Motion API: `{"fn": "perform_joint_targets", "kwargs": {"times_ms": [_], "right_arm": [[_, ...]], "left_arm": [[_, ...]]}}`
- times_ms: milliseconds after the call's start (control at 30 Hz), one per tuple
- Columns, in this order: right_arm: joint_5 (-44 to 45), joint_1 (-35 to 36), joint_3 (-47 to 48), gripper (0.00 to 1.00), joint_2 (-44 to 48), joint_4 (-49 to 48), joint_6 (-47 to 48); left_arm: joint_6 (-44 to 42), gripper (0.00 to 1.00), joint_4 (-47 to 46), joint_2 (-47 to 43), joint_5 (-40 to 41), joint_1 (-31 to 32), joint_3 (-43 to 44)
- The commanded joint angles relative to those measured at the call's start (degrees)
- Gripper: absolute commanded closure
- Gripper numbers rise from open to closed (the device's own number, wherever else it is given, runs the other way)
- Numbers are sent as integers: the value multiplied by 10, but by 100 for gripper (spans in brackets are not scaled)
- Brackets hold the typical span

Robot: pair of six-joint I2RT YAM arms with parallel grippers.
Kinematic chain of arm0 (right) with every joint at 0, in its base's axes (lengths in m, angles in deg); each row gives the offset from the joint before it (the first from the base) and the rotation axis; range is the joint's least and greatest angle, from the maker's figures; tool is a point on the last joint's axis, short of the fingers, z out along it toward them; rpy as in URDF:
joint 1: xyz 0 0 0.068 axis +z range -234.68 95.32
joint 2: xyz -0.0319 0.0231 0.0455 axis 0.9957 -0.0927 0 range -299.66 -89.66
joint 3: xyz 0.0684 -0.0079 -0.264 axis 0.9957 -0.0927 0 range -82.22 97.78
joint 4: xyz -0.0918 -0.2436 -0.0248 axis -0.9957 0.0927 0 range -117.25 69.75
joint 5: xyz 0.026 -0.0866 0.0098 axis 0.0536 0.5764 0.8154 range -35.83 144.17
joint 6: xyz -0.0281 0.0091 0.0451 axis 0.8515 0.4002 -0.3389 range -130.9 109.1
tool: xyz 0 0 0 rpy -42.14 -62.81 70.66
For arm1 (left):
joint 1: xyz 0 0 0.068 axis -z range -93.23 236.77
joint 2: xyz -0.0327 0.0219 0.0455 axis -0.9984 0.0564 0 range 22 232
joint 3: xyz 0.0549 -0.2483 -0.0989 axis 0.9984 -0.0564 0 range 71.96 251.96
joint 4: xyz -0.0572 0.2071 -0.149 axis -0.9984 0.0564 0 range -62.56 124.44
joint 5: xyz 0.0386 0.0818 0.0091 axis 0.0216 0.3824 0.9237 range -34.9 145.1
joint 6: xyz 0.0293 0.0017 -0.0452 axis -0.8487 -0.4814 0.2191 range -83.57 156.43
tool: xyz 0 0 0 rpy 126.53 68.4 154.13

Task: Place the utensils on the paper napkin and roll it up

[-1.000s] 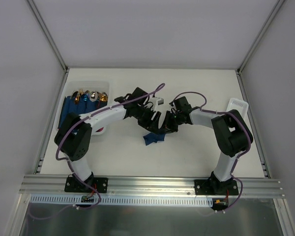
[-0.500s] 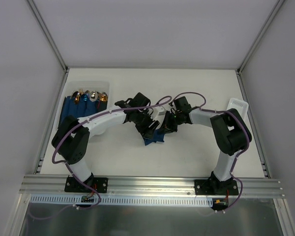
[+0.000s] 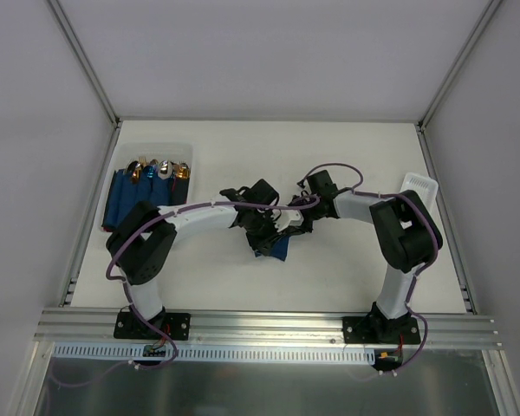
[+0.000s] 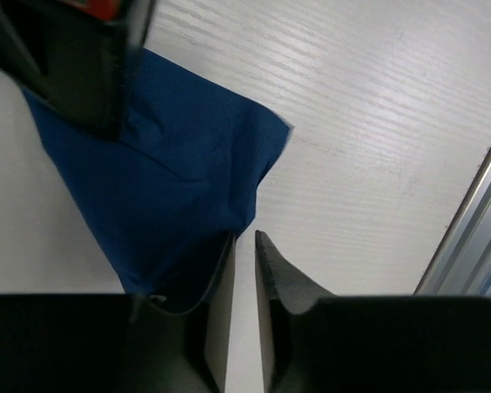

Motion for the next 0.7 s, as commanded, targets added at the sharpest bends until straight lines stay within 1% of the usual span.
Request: {"fn": "perform_joint_targets", "kwargs": {"times_ms": [0, 67, 133, 200, 233, 300, 333, 433, 467, 567, 600, 667], "right_arm": [[77, 0, -17, 94, -40, 46, 24], [76, 1, -17, 94, -40, 46, 25], [77, -1, -18, 94, -41, 48, 27], [78, -3, -17, 94, -42, 49, 30], [78, -3, -16, 94, -42, 49, 31], [79, -4, -15, 95, -45, 56, 37], [80, -4, -12, 95, -46, 58, 39], [84, -3, -8, 95, -48, 66, 51], [87, -4, -4, 95, -49, 72, 54], [95, -4, -1, 95, -50, 83, 68], [97, -4, -1, 95, -49, 85, 74], [101, -3, -2, 96, -49, 85, 77]], "left_arm": [[-18, 87, -3, 15, 5, 20, -14], [-13, 90, -6, 25, 4, 21, -18], [-8, 97, -7, 36, 5, 21, -21], [-5, 99, -6, 40, 2, 21, -28], [-4, 98, -6, 40, -1, 21, -32], [-1, 94, -6, 32, -15, 21, -44], [-2, 87, -2, 11, -24, 21, -48], [-11, 74, 17, -40, -76, 19, -58], [-12, 68, 43, -75, -97, 14, -49], [13, 67, 73, -135, -158, -4, -21], [23, 67, 74, -145, -166, -21, -14], [39, 68, 74, -158, -161, -35, 11]]}}
